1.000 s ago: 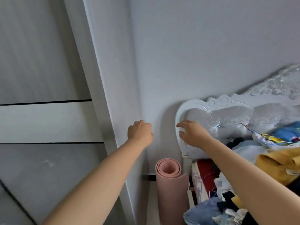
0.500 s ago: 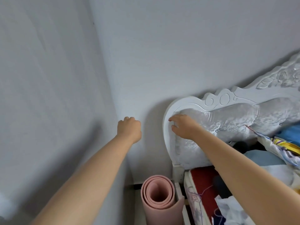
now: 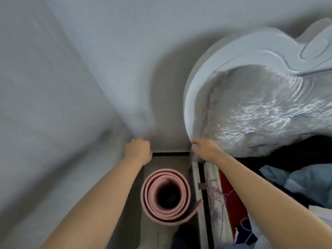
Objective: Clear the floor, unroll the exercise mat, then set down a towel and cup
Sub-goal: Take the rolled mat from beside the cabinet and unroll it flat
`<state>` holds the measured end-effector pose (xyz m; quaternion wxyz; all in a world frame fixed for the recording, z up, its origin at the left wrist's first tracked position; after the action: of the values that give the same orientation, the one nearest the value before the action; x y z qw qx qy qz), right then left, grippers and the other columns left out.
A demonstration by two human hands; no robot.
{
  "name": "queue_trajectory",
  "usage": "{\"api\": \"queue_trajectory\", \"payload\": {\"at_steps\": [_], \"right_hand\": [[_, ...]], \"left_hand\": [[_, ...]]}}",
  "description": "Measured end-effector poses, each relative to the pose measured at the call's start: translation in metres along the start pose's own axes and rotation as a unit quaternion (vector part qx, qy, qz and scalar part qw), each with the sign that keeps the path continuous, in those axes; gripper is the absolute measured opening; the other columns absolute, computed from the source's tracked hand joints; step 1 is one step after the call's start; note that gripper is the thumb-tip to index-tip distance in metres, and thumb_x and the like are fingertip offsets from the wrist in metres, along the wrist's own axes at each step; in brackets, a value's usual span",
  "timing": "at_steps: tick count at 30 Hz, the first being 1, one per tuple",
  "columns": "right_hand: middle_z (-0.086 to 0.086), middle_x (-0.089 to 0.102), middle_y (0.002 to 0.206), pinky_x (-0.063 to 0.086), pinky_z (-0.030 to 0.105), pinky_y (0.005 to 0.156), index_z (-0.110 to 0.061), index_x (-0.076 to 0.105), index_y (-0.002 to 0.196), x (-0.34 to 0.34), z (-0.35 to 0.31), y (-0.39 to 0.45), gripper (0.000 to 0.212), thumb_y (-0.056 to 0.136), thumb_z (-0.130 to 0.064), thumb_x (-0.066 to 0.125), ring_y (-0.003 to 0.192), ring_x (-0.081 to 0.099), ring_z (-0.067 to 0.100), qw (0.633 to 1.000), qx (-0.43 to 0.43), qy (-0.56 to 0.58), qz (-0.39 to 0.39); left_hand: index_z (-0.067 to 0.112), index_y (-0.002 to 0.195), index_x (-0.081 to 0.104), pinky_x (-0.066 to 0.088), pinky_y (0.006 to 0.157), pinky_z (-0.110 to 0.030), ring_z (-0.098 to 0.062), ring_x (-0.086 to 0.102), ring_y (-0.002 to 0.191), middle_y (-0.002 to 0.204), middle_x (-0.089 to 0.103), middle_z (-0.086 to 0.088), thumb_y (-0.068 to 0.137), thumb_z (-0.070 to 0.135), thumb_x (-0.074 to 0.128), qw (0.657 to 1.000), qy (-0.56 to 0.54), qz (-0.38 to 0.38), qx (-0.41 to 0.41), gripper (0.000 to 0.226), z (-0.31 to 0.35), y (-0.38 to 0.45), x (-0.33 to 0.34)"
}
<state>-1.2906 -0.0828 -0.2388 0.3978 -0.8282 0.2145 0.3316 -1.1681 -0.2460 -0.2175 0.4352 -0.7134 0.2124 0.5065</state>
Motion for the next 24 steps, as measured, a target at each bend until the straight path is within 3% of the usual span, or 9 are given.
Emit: {"api": "queue_trajectory", "payload": {"at_steps": [5, 8, 12, 14, 16, 18, 24], "right_hand": [[0.013, 0.037, 0.148, 0.034, 0.033, 0.108, -0.009, 0.027, 0.142, 0.115, 0.048, 0.034, 0.067, 0.088, -0.043, 0.050, 0.134, 0.037, 0.026, 0.985, 0.071, 0.045, -0.154], [0.015, 0.034, 0.149, 0.035, 0.036, 0.109, -0.009, 0.017, 0.144, 0.161, 0.067, 0.026, 0.084, 0.083, -0.050, 0.055, 0.135, 0.036, 0.029, 0.973, 0.128, 0.062, -0.182], [0.011, 0.050, 0.135, 0.034, 0.051, 0.107, -0.012, 0.041, 0.131, 0.196, 0.085, 0.018, 0.078, 0.072, -0.061, 0.058, 0.128, 0.042, 0.033, 0.962, 0.213, 0.030, -0.170], [0.011, 0.051, 0.134, 0.036, 0.049, 0.107, -0.012, 0.048, 0.128, 0.212, 0.091, 0.011, 0.077, 0.071, -0.063, 0.057, 0.126, 0.043, 0.032, 0.946, 0.252, 0.058, -0.196], [0.010, 0.055, 0.131, 0.041, 0.036, 0.101, -0.011, 0.051, 0.125, 0.224, 0.094, 0.006, 0.069, 0.074, -0.055, 0.058, 0.117, 0.051, 0.027, 0.925, 0.288, 0.129, -0.213], [0.011, 0.061, 0.122, 0.045, 0.027, 0.085, -0.009, 0.056, 0.118, 0.226, 0.095, 0.006, 0.049, 0.077, -0.037, 0.062, 0.099, 0.057, 0.023, 0.912, 0.305, 0.206, -0.180], [0.017, 0.062, 0.116, 0.046, 0.035, 0.087, -0.006, 0.051, 0.119, 0.215, 0.085, 0.014, 0.044, 0.077, -0.009, 0.059, 0.107, 0.057, 0.033, 0.947, 0.227, 0.212, -0.083]], "left_hand": [[0.009, 0.133, 0.040, 0.045, 0.094, -0.041, -0.032, 0.048, 0.121, 0.133, 0.049, -0.014, 0.090, 0.045, 0.046, 0.983, -0.095, -0.142, -0.064, 0.056, 0.005, 0.019, 0.110], [0.015, 0.147, 0.017, 0.044, 0.098, -0.040, -0.032, 0.044, 0.128, 0.144, 0.039, -0.014, 0.087, 0.053, 0.047, 0.956, -0.159, -0.220, -0.111, 0.076, 0.003, 0.002, 0.165], [0.017, 0.149, 0.003, 0.046, 0.094, -0.038, -0.030, 0.051, 0.124, 0.141, 0.045, -0.012, 0.086, 0.048, 0.054, 0.927, -0.218, -0.258, -0.161, 0.087, -0.002, -0.012, 0.206], [0.017, 0.148, 0.003, 0.049, 0.087, -0.037, -0.030, 0.057, 0.114, 0.132, 0.054, -0.012, 0.087, 0.041, 0.054, 0.921, -0.238, -0.250, -0.180, 0.083, -0.003, -0.017, 0.216], [0.017, 0.146, 0.010, 0.050, 0.081, -0.037, -0.032, 0.060, 0.105, 0.121, 0.061, -0.013, 0.089, 0.031, 0.051, 0.915, -0.262, -0.241, -0.188, 0.072, -0.001, -0.019, 0.222], [0.018, 0.142, 0.017, 0.050, 0.079, -0.038, -0.035, 0.061, 0.100, 0.113, 0.063, -0.015, 0.089, 0.022, 0.049, 0.907, -0.293, -0.234, -0.191, 0.062, 0.001, -0.020, 0.226], [0.017, 0.137, 0.026, 0.049, 0.078, -0.038, -0.036, 0.062, 0.098, 0.111, 0.064, -0.018, 0.090, 0.015, 0.043, 0.915, -0.303, -0.211, -0.164, 0.050, 0.005, -0.027, 0.231]]}}
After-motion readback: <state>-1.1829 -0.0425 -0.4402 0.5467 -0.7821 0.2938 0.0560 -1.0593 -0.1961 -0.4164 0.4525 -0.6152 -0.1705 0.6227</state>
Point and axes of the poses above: each hand's wrist, its own y-axis towards the middle knuckle, its own x-axis out of the palm, z = x × y, the point moved 5 cm from there along y, towards the middle knuckle
